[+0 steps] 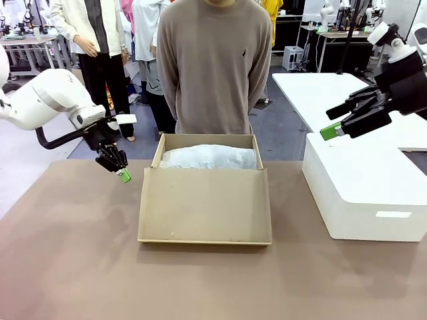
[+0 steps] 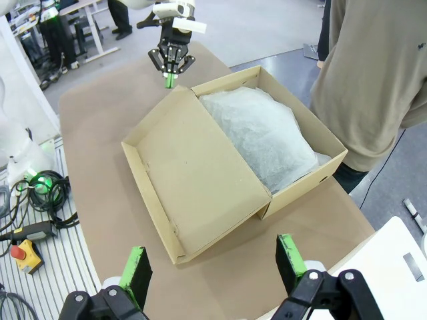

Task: Pack the shoes into the box.
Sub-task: Close the Shoes Box.

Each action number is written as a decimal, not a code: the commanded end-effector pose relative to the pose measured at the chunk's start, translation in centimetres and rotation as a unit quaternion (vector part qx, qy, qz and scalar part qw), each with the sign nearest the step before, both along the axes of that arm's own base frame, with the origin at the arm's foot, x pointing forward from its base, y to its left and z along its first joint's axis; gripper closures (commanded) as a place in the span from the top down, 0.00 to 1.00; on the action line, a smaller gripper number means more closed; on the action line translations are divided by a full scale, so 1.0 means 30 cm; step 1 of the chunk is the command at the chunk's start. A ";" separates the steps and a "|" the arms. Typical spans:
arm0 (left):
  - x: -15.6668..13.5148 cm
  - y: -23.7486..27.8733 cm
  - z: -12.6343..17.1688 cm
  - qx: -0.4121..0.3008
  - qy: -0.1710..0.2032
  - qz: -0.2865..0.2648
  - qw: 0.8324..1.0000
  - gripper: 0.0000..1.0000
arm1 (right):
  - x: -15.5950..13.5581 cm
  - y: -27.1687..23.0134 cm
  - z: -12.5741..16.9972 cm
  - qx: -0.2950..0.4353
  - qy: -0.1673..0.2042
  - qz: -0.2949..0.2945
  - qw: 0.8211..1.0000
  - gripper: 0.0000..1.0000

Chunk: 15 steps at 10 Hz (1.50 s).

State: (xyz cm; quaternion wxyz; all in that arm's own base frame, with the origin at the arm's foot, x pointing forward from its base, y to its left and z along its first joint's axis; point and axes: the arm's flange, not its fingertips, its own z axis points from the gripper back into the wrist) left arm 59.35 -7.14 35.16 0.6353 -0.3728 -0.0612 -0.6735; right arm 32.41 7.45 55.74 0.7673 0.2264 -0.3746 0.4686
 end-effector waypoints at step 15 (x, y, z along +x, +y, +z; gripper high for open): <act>-0.077 -0.125 -0.170 -0.044 -0.018 0.025 0.999 0.00 | 0.013 -0.001 -0.002 0.010 -0.007 0.013 1.000 1.00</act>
